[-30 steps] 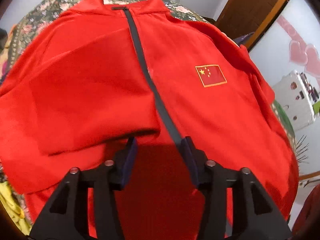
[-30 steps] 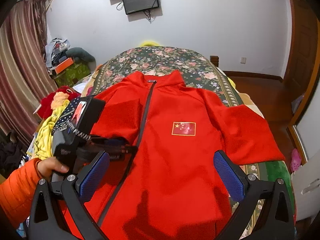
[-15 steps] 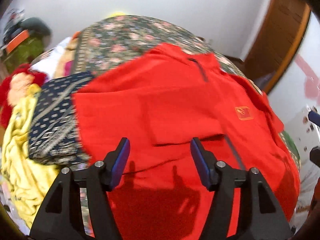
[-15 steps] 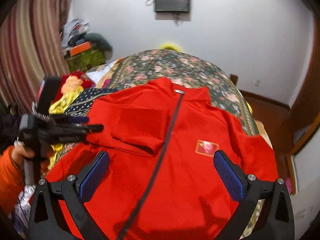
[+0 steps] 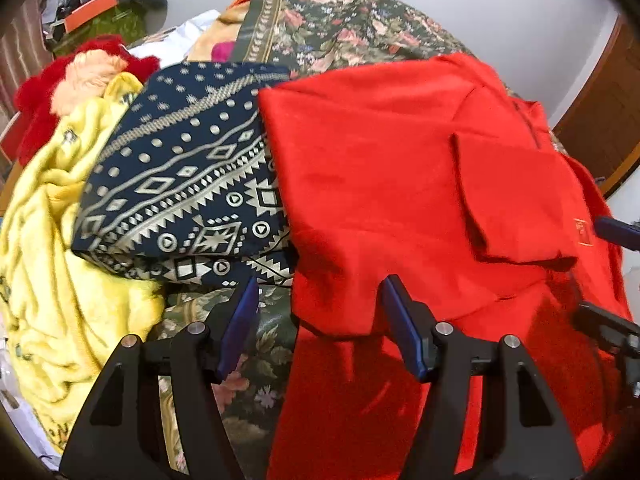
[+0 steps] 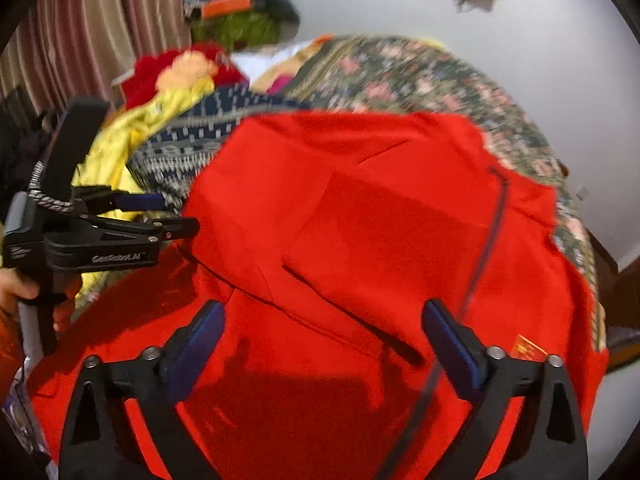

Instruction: Fold large clothes

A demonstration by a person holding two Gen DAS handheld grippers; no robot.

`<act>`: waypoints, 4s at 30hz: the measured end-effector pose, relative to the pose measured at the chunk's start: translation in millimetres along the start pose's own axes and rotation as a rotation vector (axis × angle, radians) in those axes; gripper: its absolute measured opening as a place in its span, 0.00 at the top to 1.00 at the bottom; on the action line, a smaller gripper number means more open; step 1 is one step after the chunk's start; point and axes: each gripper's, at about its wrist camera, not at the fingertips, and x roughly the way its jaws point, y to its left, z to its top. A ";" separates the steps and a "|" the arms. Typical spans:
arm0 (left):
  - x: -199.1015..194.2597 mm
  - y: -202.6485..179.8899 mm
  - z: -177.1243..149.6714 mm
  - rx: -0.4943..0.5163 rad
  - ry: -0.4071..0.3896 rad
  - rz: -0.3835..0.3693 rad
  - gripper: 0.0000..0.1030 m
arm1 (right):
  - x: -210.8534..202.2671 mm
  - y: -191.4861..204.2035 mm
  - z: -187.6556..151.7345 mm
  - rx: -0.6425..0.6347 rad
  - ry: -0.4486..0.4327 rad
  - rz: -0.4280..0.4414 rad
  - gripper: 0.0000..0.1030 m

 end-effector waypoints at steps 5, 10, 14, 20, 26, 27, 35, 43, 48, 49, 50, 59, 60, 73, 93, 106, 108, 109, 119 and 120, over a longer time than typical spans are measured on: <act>25.6 5.0 -4.3 -0.016 0.005 -0.007 0.39 | 47.0 -0.5 10.8 0.000 0.063 0.000 0.35; 38.7 10.8 -10.5 -0.050 0.005 -0.029 0.38 | 72.1 -2.4 16.1 -0.031 0.044 -0.063 0.57; 39.6 2.8 -14.8 -0.016 -0.020 0.013 0.38 | 66.2 -1.4 18.7 -0.033 0.015 -0.093 0.88; 41.8 -7.7 -18.7 0.029 -0.040 0.076 0.38 | 12.7 -14.3 23.7 0.026 -0.096 -0.062 0.91; 41.5 -7.1 -19.8 0.026 -0.038 0.089 0.37 | -61.9 -62.3 18.6 0.152 -0.212 -0.029 0.91; 40.4 -9.0 -22.0 0.029 -0.040 0.096 0.37 | -76.7 -74.7 14.1 0.182 -0.235 -0.032 0.91; 40.3 -8.8 -23.9 0.016 -0.046 0.105 0.36 | -130.9 -137.3 -36.2 0.317 -0.301 -0.117 0.91; -1.1 -22.9 -5.2 0.026 -0.079 0.147 0.37 | -105.7 -183.7 -89.8 0.408 -0.197 -0.145 0.91; -25.1 -54.3 18.4 0.087 -0.134 0.110 0.37 | -98.8 -186.5 -99.8 0.395 -0.202 -0.127 0.91; -23.2 -61.3 21.8 0.102 -0.125 0.096 0.37 | -96.2 -185.5 -98.3 0.390 -0.198 -0.117 0.91; -19.0 -69.8 24.4 0.117 -0.111 0.080 0.37 | -90.3 -182.1 -94.8 0.381 -0.188 -0.105 0.91; 40.8 -122.0 16.3 0.165 0.043 -0.030 0.37 | 0.2 -160.6 -70.3 0.261 0.045 -0.148 0.91; 41.2 -124.7 15.0 0.172 0.038 -0.027 0.36 | 9.7 -161.7 -71.5 0.251 0.074 -0.159 0.91; 49.6 -132.1 4.0 0.227 -0.022 0.057 0.25 | 14.0 -185.0 -95.9 0.273 0.145 -0.392 0.04; -4.8 -200.5 -0.1 0.349 -0.075 0.068 0.24 | -159.6 -253.5 -192.6 0.537 -0.112 -0.271 0.04; 44.5 -281.7 20.2 0.343 0.023 -0.059 0.21 | -129.9 -349.4 -286.6 0.798 -0.085 -0.198 0.04; 54.1 -287.4 18.1 0.347 0.035 -0.058 0.21 | -115.9 -363.7 -299.2 0.882 -0.085 -0.154 0.04; 57.5 -290.3 17.1 0.353 0.038 -0.053 0.21 | -110.4 -368.6 -303.4 0.910 -0.081 -0.134 0.05; 63.9 -295.1 12.4 0.386 0.001 -0.034 0.17 | -50.3 -416.6 -322.5 1.199 -0.114 0.055 0.06; 63.9 -295.3 12.2 0.388 -0.001 -0.032 0.16 | -47.4 -419.2 -319.3 1.200 -0.112 0.043 0.10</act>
